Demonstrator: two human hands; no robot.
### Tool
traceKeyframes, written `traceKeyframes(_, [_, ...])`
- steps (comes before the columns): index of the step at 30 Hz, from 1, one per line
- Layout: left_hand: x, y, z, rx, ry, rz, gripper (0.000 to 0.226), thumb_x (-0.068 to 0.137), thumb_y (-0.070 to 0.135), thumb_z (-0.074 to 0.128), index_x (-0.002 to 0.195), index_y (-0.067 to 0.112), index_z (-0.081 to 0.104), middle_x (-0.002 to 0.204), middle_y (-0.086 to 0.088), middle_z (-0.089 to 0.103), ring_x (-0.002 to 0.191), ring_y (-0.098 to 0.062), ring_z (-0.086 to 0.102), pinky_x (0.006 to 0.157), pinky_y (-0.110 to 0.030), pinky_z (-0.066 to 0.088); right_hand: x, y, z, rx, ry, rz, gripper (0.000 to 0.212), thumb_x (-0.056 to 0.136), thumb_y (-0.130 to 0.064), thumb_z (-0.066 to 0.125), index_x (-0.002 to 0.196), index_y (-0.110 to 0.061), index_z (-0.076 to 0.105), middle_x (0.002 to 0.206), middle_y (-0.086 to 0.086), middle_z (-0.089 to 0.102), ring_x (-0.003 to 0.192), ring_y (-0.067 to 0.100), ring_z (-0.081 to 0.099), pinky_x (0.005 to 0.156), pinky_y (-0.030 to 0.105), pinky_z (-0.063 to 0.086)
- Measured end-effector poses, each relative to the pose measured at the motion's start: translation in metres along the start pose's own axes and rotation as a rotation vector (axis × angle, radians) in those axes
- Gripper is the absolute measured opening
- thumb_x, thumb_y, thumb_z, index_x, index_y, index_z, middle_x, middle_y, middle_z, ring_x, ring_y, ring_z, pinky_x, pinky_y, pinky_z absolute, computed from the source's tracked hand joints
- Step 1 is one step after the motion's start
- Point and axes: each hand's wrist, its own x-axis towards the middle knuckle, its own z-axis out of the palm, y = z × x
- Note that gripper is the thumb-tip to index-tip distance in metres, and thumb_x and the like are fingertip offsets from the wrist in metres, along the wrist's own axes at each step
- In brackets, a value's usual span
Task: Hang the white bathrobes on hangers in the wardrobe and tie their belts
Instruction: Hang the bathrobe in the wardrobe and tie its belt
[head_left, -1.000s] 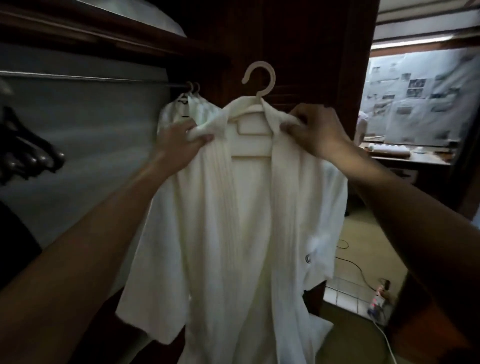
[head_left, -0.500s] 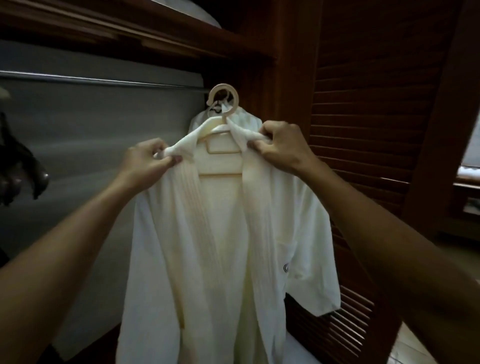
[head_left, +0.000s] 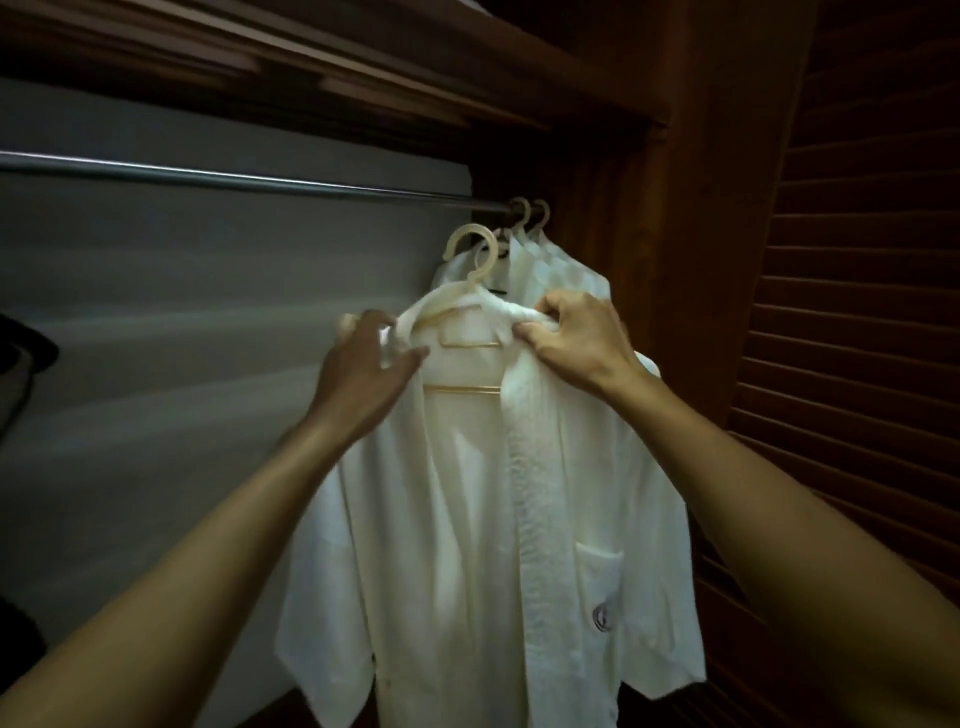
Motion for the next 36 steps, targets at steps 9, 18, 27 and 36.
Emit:
traceKeyframes(9, [0.111,-0.058,0.046,0.115,0.118,0.067,0.046,0.075,0.03,0.057,0.12,0.023,0.053,0.118,-0.008,0.051,0.109,-0.036,0.052,0.091,-0.046,0.048,0.104,0.008,0.047,0.001,0.063,-0.003,0.02,0.089,-0.047,0.069,0.095,-0.027,0.07,0.086,-0.005,0.069,0.077,0.014,0.066,0.063,0.034,0.056])
traceKeyframes(18, [0.239,-0.098,0.093,-0.002,0.12,0.198,0.051,0.074,0.002,0.049,0.118,0.019,0.069,0.112,-0.008,0.07,0.104,-0.028,0.064,0.083,-0.027,0.044,0.202,0.042,0.092,-0.007,0.123,-0.02,0.026,0.088,-0.044,0.068,0.11,-0.032,0.066,0.1,-0.013,0.067,0.091,0.014,0.065,0.072,0.03,0.049])
traceKeyframes(27, [0.329,-0.126,0.142,0.104,0.1,0.22,0.059,0.072,0.008,0.047,0.124,0.019,0.072,0.12,-0.009,0.072,0.111,-0.028,0.065,0.101,-0.022,0.044,0.287,0.092,0.139,0.019,0.04,0.038,0.018,0.088,-0.038,0.068,0.105,-0.032,0.067,0.103,-0.008,0.067,0.091,0.013,0.064,0.071,0.028,0.05])
traceKeyframes(36, [0.312,-0.146,0.191,0.017,0.103,0.097,0.056,0.078,-0.006,0.051,0.121,0.023,0.072,0.118,-0.01,0.064,0.106,-0.028,0.063,0.087,-0.008,0.039,0.292,0.136,0.17,0.022,-0.012,-0.077,0.021,0.096,-0.034,0.064,0.116,-0.03,0.066,0.109,-0.009,0.064,0.096,0.009,0.059,0.07,0.017,0.042])
